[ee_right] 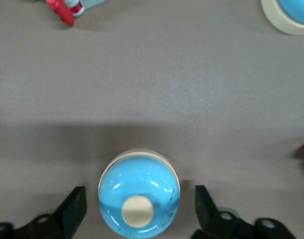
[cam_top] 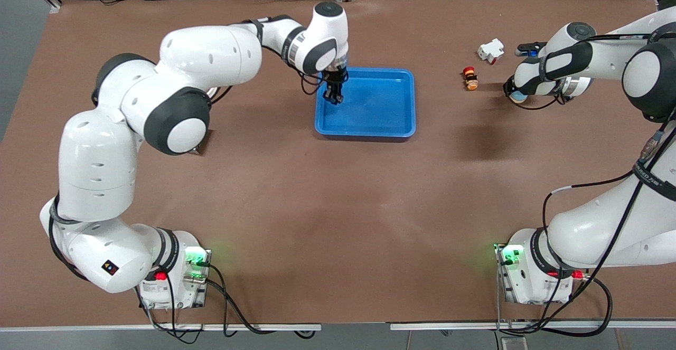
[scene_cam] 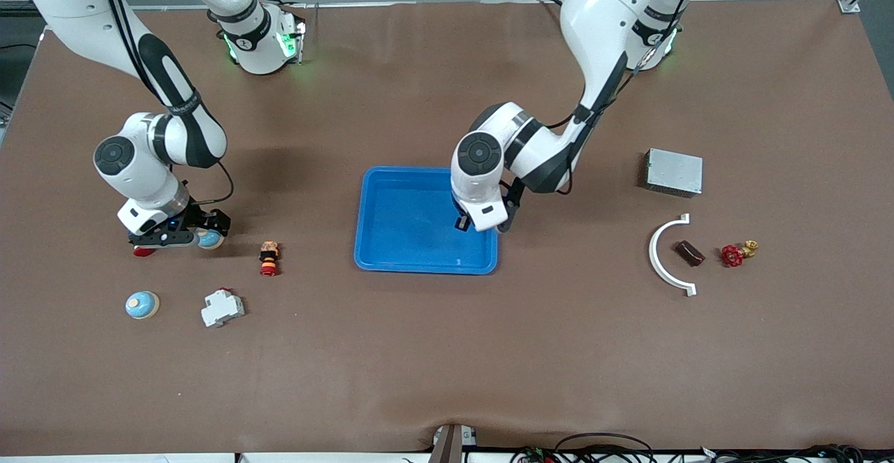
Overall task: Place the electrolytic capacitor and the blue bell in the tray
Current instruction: 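Lower the capacitor into the tray while the right gripper grasps the bell, then carry the bell over the tray while the left gripper reaches another capacitor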
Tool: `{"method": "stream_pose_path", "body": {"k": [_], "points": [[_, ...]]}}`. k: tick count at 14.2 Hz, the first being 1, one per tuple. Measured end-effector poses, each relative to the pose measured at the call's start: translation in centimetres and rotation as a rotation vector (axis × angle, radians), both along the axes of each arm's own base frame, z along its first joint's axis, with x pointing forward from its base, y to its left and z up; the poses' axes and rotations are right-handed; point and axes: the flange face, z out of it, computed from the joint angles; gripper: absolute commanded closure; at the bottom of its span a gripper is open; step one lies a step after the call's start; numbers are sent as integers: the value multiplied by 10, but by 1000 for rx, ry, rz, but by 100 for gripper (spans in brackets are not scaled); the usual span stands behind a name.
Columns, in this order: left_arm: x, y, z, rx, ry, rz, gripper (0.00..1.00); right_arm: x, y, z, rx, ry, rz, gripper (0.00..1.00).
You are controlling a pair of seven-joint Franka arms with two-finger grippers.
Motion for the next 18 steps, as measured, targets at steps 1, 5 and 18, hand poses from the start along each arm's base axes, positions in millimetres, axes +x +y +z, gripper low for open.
{"method": "stream_pose_path", "body": {"k": [1,5,18], "points": [[-3,-2,-7,7,8,6,45,0,1,-2,-1,3,16,100],[0,1,-12,17,9,43,0,0,4,-1,-1,4,46,100],[99,126,156,53,-151,-31,0,-23,308,145,158,82,-272,100]]}}
